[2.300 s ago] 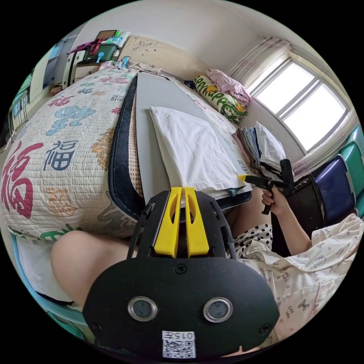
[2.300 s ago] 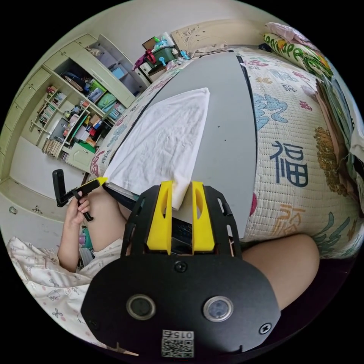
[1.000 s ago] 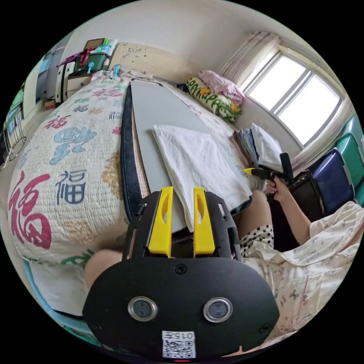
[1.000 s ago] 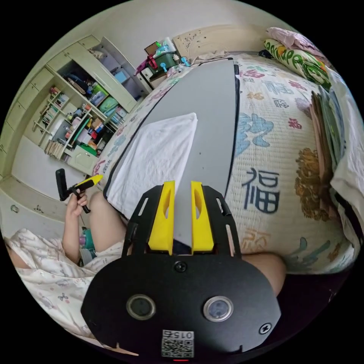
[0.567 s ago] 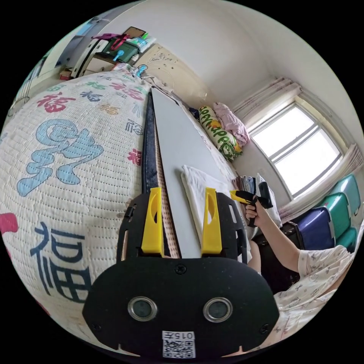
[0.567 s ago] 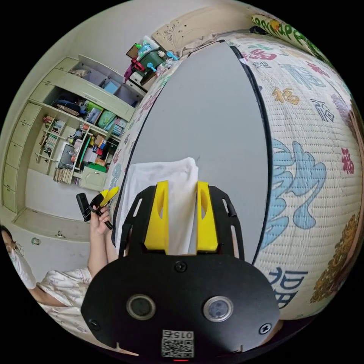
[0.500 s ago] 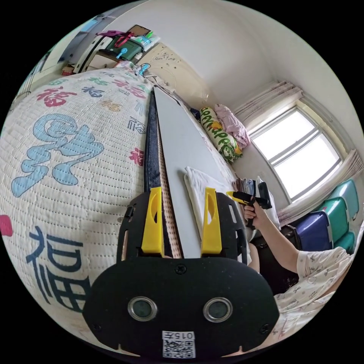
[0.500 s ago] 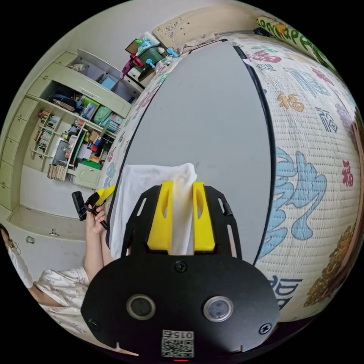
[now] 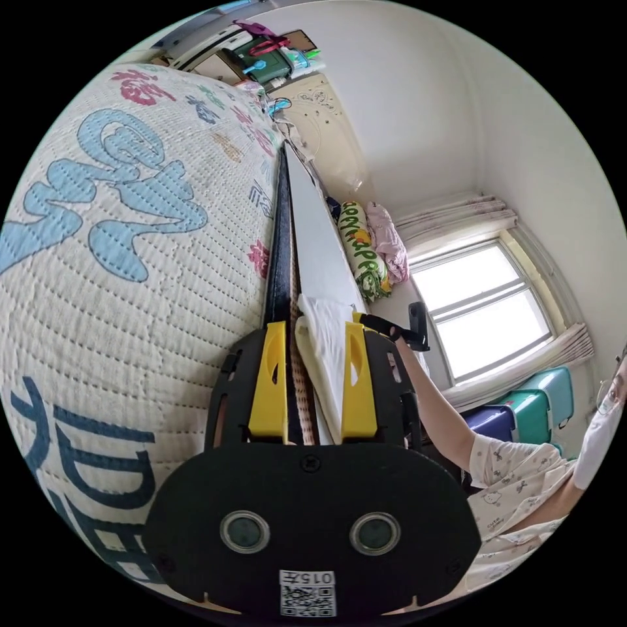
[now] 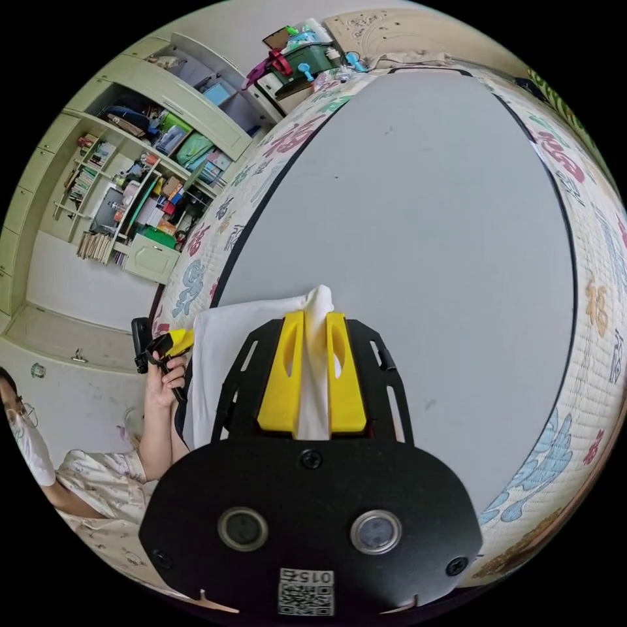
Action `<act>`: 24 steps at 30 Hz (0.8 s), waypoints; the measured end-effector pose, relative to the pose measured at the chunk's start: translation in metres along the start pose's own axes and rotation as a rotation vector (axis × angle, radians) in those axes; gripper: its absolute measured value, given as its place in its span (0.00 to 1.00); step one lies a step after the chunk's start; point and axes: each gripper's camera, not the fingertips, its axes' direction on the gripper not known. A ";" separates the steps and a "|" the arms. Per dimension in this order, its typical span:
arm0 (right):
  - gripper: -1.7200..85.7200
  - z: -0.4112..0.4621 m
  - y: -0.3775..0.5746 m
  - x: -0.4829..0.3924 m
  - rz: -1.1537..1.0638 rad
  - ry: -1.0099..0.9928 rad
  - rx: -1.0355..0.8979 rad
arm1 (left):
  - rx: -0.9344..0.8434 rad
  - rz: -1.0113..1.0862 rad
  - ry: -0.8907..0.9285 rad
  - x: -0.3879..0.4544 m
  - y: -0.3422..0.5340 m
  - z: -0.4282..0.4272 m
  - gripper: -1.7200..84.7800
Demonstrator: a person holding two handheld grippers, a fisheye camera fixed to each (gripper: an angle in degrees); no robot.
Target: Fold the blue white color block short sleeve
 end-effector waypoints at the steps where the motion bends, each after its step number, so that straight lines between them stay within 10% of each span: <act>1: 0.09 0.004 -0.002 -0.012 -0.003 -0.002 -0.007 | 0.002 -0.005 0.000 -0.008 -0.009 -0.004 0.15; 12: 0.06 -0.039 0.064 -0.112 -0.025 -0.109 0.125 | 0.081 0.135 0.023 0.013 -0.102 -0.077 0.02; 24: 0.04 -0.249 0.289 -0.244 -0.212 -0.179 0.618 | 0.116 0.745 0.155 0.443 -0.250 -0.195 0.02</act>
